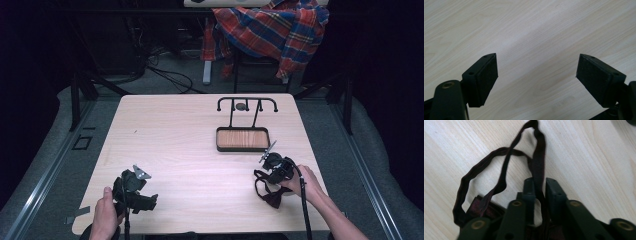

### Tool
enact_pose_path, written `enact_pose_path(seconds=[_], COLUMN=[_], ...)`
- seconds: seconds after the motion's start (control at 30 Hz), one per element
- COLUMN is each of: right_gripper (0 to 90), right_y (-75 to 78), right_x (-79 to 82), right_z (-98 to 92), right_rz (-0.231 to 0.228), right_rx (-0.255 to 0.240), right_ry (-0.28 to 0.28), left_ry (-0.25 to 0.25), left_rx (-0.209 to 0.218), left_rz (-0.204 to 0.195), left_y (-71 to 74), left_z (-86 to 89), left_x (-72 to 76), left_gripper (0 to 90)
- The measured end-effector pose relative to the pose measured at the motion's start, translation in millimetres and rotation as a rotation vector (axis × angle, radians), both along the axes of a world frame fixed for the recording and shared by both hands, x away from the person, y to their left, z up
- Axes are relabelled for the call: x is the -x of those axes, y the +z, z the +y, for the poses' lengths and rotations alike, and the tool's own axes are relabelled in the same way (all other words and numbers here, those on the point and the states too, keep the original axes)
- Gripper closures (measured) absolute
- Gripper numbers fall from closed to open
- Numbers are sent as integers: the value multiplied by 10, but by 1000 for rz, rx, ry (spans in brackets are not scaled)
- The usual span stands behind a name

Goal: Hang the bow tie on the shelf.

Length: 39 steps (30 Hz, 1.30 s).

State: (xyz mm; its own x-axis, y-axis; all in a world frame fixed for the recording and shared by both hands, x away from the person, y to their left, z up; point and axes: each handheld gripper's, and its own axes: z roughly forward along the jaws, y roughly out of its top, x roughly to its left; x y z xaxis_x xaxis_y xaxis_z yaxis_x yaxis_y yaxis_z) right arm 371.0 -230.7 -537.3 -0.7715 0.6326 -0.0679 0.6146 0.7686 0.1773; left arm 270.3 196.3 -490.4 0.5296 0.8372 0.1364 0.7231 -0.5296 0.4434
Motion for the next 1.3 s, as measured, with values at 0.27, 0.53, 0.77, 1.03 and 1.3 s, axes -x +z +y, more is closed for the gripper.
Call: enact_pose_path(seconds=[0.27,0.53,0.77,1.03,1.3], right_gripper=[892,895,896,896,895], right_y=[59,158,279,376,421], right_x=[37,86,131,150,154], right_z=[-8,-56,-96,-140,-172], right_rz=[-26,-64,-95,-126,-152], right_rx=[-12,-43,-71,-88,-120], right_ry=[-12,-38,-65,-87,-112], left_ry=[-1,-5,-3,-5,-7], left_rx=[2,-5,-1,-1,-1], left_rz=[1,-2,-1,-2,-1], left_y=[1,-3,-1,-2,-4], left_z=[2,-3,0,2,0], left_x=[1,0,2,-1,-2], left_gripper=[177,177,178,177,177])
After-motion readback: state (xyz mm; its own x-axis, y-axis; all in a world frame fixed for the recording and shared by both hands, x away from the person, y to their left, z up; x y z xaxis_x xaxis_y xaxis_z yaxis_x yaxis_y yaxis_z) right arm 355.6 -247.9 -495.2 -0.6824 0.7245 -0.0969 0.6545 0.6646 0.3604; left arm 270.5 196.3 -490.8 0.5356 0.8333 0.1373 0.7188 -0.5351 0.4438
